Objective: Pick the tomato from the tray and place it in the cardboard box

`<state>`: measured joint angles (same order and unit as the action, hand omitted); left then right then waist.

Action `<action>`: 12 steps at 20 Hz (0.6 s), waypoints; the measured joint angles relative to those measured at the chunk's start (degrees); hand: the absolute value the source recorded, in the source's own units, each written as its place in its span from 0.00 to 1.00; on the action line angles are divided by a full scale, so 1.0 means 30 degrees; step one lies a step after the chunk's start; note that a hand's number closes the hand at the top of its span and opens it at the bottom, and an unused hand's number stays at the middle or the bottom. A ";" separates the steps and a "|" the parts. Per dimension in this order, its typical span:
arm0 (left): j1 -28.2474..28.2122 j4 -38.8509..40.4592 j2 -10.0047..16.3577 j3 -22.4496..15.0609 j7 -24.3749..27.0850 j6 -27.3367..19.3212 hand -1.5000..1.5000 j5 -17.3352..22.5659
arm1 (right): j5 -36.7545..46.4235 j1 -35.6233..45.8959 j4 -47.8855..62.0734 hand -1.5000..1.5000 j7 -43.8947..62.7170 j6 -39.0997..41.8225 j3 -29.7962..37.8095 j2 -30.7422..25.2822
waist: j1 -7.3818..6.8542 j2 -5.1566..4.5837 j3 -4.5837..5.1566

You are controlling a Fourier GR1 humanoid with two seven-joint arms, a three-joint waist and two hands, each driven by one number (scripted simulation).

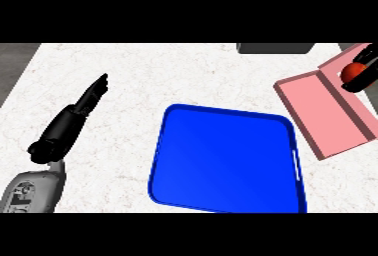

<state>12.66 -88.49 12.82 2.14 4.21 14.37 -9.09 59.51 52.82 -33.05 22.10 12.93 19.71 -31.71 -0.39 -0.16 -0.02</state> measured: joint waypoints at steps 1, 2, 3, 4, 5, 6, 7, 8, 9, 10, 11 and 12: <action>0.0001 0.0070 -0.0019 0.0015 0.0066 0.0002 0.50 -0.0004 | -0.0248 -0.0076 0.0323 0.00 -0.0595 0.0289 0.0120 -0.0139 | -0.0032 -0.0015 -0.0001; -0.0021 0.0129 0.0024 0.0086 0.0130 0.0021 0.50 -0.0005 | -0.0474 -0.0083 0.0445 0.00 -0.1048 0.0680 0.0176 -0.0275 | -0.0035 -0.0015 -0.0006; -0.0321 -0.0129 0.0021 0.0050 0.0130 0.0096 0.50 0.0028 | -0.0721 -0.0133 0.0267 0.00 -0.1405 0.1028 0.0180 -0.0204 | -0.0024 0.0013 -0.0004; -0.0188 -0.0168 0.0051 0.0133 -0.0026 0.0142 0.50 0.0105 | -0.0981 -0.0239 0.0116 0.00 -0.1944 0.1190 0.0230 -0.0210 | -0.0003 0.0023 -0.0002; -0.0318 -0.0333 0.0025 0.0084 -0.0068 0.0123 0.50 0.0045 | -0.1276 -0.0432 -0.0071 0.00 -0.2517 0.1232 0.0341 -0.0237 | 0.0011 0.0036 -0.0002; -0.0376 -0.0385 0.0005 0.0075 -0.0090 0.0097 0.50 0.0007 | -0.1519 -0.0731 -0.0421 0.00 -0.3044 0.0881 0.0429 -0.0071 | 0.0051 0.0052 -0.0001; -0.0307 -0.0277 0.0043 0.0202 -0.0067 0.0127 0.50 0.0095 | -0.1894 -0.0902 -0.0688 0.00 -0.3623 0.0457 0.0712 0.0019 | 0.0089 0.0049 -0.0006; -0.0316 -0.0375 -0.0030 0.0145 -0.0146 0.0070 0.50 0.0058 | -0.2346 -0.1014 -0.0934 0.00 -0.4262 -0.0141 0.1135 0.0075 | 0.0094 0.0047 -0.0018; -0.0315 -0.0391 -0.0004 0.0153 -0.0176 0.0065 0.50 0.0031 | -0.2918 -0.0877 -0.1235 0.00 -0.4716 -0.0672 0.1681 0.0157 | 0.0111 0.0054 -0.0032; -0.0356 -0.0441 0.0039 0.0197 -0.0198 0.0060 0.50 0.0029 | -0.3686 -0.0748 -0.1538 0.00 -0.5090 -0.1265 0.2440 0.0340 | 0.0153 0.0093 -0.0043; -0.0318 -0.0411 0.0005 0.0197 -0.0244 0.0039 0.50 0.0030 | -0.4533 -0.0503 -0.1814 0.00 -0.5387 -0.1807 0.3275 0.0531 | 0.0218 0.0109 -0.0058; -0.0410 -0.0375 -0.0031 0.0204 -0.0174 -0.0006 0.50 0.0014 | -0.5363 -0.0439 -0.2053 0.00 -0.5713 -0.2390 0.4136 0.0677 | 0.0273 0.0119 -0.0060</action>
<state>11.43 -89.62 12.73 2.76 3.69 14.35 -9.05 43.42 51.50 -39.21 4.96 5.76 32.11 -29.68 0.43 0.19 -0.20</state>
